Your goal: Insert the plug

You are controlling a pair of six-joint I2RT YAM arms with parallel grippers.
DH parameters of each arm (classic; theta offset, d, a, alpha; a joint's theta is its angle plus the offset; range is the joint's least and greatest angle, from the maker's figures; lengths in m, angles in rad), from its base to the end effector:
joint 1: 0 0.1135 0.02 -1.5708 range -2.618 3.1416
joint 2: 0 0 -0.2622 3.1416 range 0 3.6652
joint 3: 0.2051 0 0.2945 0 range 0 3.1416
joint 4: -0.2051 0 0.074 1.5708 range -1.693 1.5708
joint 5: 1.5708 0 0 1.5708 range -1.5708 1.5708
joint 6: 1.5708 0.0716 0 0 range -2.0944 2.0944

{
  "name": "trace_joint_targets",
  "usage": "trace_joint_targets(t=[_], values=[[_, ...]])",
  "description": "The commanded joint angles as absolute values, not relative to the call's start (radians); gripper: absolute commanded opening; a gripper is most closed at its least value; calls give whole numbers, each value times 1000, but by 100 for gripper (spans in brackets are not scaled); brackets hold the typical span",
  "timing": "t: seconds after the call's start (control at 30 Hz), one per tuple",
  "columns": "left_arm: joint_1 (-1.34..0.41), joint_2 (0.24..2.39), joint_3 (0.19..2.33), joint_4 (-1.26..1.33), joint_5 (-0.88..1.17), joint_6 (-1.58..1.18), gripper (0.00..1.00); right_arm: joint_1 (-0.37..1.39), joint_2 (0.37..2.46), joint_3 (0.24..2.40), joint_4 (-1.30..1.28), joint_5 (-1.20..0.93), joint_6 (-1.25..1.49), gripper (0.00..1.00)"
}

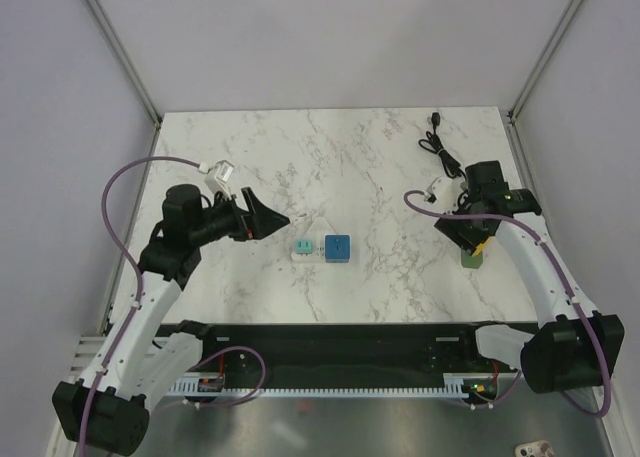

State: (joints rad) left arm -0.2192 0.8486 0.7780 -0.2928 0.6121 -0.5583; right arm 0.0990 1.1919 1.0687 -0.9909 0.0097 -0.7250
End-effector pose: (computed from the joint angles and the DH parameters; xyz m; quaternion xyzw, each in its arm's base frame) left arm 0.2472 -0.0972 0.3026 0.0361 0.8026 -0.4347 0.4069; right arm 0.2794 0.0271 0.2505 -0.3890 0.8930 -0.0742 0.2139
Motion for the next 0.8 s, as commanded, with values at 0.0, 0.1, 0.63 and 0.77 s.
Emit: trace_joint_targets(t=[0.0,0.1,0.63,0.77], values=[[-225,805,756,-324,551,-448,100,97,1147,1052,-1061,43,-840,0],[-236,762,749,-311,561,-457,100,91,1183,1081,-1103,72,-906,0],[-190,747,715,-278,636,-491,100,6,1448,1300,-1198,170,-1111,0],[-172,744,704,-250,663,-506,100,-32,1425,1279,-1203,115,-1132,0]])
